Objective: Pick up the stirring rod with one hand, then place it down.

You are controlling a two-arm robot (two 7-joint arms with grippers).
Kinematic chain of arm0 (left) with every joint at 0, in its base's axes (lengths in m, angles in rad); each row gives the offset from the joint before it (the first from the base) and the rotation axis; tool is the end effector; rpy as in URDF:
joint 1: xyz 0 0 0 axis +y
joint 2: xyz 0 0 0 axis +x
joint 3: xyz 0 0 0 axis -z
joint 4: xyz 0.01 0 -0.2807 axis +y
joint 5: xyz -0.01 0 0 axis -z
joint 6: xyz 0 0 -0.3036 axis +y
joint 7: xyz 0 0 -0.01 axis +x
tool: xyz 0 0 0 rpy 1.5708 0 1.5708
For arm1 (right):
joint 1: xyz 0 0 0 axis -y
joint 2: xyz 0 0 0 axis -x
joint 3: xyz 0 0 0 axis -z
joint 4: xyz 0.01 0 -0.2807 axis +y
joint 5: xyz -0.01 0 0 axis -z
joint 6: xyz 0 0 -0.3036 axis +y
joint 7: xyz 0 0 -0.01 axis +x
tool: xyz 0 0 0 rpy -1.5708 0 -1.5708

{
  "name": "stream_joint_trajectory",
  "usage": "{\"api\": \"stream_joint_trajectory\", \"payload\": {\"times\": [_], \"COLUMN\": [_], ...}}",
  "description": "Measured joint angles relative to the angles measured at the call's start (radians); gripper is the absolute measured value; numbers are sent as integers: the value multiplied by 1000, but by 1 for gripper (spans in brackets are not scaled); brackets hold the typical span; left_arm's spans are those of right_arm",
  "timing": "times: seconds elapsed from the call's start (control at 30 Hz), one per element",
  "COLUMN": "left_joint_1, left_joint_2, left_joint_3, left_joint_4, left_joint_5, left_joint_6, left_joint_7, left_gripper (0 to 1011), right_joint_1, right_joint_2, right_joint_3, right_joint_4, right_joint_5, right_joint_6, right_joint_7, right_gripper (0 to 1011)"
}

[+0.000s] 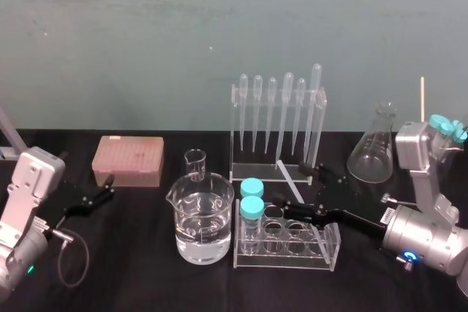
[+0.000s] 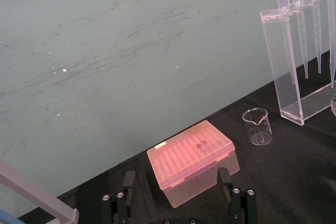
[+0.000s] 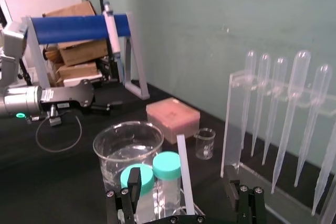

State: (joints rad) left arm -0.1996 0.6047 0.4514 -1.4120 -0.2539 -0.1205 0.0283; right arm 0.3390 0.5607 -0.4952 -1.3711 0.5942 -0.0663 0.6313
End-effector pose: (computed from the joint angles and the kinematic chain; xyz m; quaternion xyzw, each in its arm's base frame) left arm 0.3517 0.0788 -0.2937 0.1415 -0.1325 0.5799 0.7913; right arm 0.3876 -0.0606 -0.2639 -0.0327 0.0008 -0.3145 0.9487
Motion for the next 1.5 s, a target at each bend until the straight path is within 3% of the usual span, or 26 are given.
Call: {"api": "stream_joint_trajectory", "payload": {"times": [0.27, 0.73, 1.07, 1.5], "left_joint_1": [0, 0, 0, 0], "left_joint_2": [0, 0, 0, 0], "left_joint_3": [0, 0, 0, 0], "left_joint_4": [0, 0, 0, 0], "left_joint_5": [0, 0, 0, 0], "left_joint_6": [0, 0, 0, 0], "left_joint_7": [0, 0, 0, 0], "left_gripper": [1000, 1000, 1000, 1000], "right_joint_1": [31, 30, 29, 28], "right_joint_2": [-21, -20, -19, -18], "right_joint_3": [-4, -4, -4, -4], "right_joint_4": [39, 38, 36, 35], "right_joint_5": [-8, -9, -9, -8], "right_joint_6": [76, 76, 72, 70], "right_joint_7": [8, 8, 8, 8], "right_gripper": [1000, 998, 769, 346]}}
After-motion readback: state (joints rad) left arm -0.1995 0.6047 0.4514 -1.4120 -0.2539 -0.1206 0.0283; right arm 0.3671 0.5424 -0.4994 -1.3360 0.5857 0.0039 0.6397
